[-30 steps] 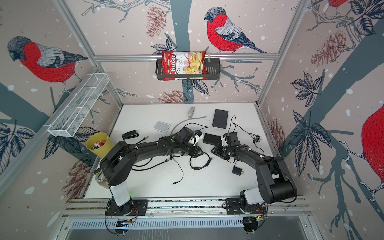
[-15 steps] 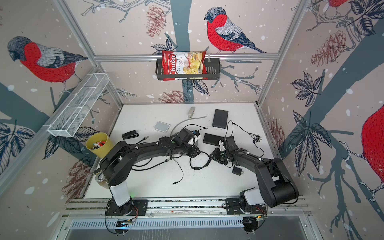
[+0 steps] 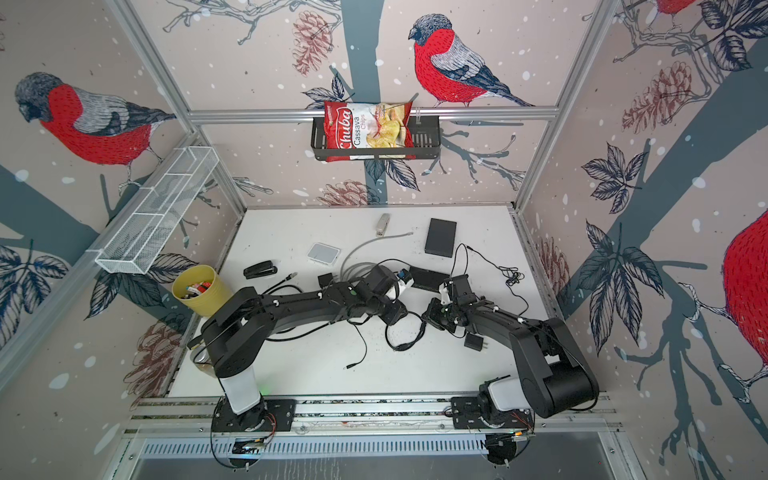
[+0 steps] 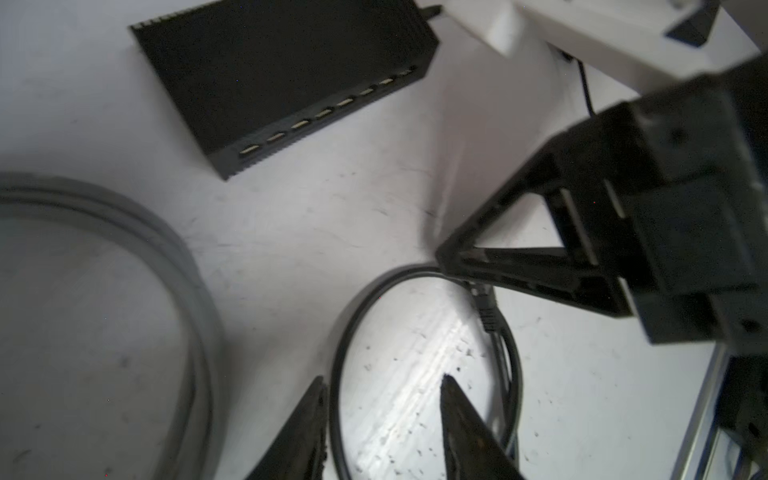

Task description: Insert the plug into the switch port

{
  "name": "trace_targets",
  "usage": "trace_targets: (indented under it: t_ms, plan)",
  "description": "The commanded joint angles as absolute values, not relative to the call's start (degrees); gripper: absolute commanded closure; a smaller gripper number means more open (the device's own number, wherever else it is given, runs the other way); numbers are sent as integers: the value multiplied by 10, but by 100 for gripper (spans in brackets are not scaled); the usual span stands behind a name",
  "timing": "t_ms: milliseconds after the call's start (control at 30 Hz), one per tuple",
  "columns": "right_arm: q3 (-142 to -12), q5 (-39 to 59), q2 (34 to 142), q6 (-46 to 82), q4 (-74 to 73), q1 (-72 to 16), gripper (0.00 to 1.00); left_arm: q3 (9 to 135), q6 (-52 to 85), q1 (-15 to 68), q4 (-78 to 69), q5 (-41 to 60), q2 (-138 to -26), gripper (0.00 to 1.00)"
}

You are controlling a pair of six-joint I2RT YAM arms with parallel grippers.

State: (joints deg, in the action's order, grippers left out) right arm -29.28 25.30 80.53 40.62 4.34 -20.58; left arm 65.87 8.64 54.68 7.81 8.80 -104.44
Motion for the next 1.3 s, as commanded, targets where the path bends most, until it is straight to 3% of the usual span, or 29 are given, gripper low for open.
trace_targets:
  t_ms: [0, 700, 1267]
  plan:
    - [-307, 248, 808, 420, 80, -200, 88, 641, 47, 558, 45, 62, -1032, 51]
    - [-409, 268, 874, 511, 142, -166, 90, 663, 63, 623, -61, -4, -1103, 37]
    - [-388, 312, 868, 533, 121, -159, 91, 674, 59, 623, -120, -91, -1164, 52]
